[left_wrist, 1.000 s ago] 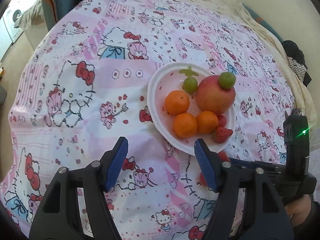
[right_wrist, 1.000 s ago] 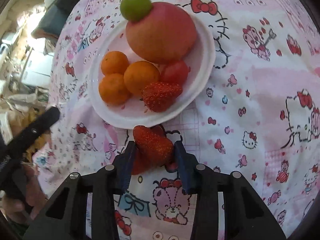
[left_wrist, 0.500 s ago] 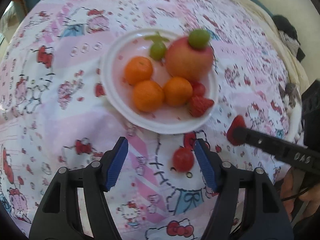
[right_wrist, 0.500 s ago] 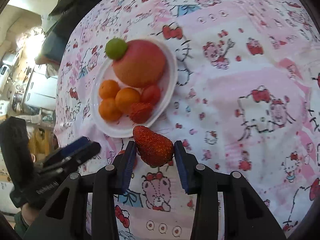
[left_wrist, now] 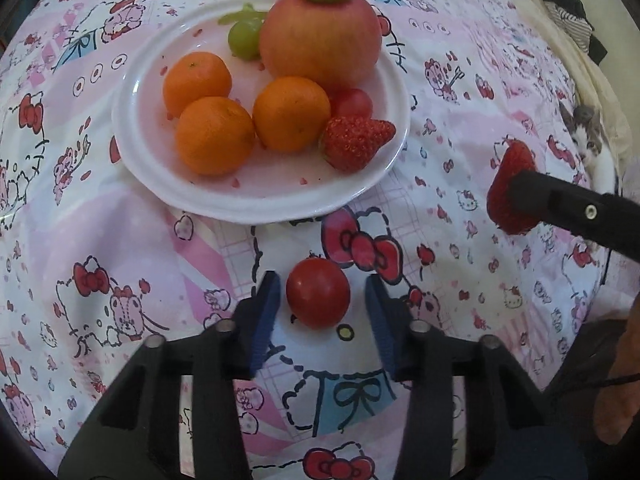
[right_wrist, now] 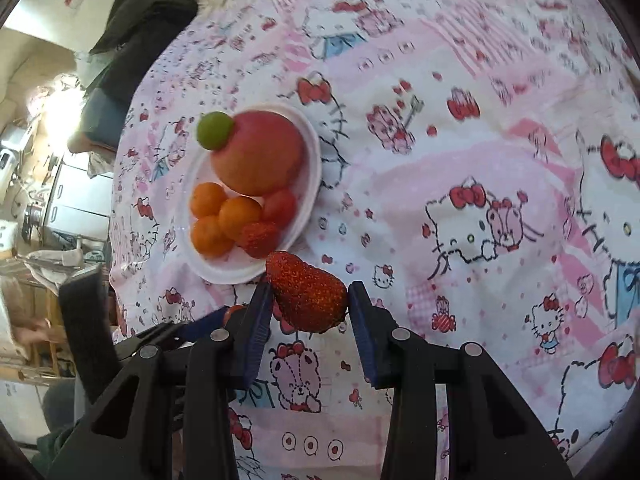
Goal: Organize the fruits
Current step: 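Grasp the cherry tomato with the left tool while the right tool grasps a strawberry, then place the tomato on the plate with the left tool while the right tool places the strawberry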
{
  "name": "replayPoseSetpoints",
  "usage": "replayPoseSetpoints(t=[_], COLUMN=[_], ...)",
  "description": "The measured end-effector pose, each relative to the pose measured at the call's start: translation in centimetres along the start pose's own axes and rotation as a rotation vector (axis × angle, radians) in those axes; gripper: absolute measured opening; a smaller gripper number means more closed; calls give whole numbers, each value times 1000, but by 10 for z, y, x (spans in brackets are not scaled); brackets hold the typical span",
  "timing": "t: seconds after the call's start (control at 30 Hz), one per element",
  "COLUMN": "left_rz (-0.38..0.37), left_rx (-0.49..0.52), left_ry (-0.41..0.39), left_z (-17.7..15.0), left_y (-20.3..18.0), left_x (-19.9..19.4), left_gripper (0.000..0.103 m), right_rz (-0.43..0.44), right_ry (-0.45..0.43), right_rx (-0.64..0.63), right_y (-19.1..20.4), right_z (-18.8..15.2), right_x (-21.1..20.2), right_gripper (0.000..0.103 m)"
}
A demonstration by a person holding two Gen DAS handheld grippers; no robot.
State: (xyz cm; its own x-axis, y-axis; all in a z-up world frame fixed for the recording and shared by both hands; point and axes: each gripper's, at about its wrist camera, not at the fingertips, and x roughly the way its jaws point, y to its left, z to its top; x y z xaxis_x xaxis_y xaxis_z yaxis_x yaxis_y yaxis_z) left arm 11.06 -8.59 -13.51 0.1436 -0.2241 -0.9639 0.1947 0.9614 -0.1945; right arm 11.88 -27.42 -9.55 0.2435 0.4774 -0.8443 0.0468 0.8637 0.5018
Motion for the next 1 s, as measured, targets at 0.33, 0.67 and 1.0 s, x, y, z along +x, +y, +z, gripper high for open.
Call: replayPoseSetpoints(t=[0.33,0.67,1.0], left_rz=[6,18,62], left_rx=[-2,-45,-209], left_ry=[-13,-72,-319], left_z=[1,1,24], left_y=[7,26,85], left_x=[-9,-36,-103], left_gripper=[25,25,25], right_rz=[-31,-11,110], right_ry=[7,-13,-131], right_rx=[-25,-39,-97], right_y=[7,25,55], right_z=[-1,0,13], right_x=[3,-2,-23], right_gripper=[41,41,41])
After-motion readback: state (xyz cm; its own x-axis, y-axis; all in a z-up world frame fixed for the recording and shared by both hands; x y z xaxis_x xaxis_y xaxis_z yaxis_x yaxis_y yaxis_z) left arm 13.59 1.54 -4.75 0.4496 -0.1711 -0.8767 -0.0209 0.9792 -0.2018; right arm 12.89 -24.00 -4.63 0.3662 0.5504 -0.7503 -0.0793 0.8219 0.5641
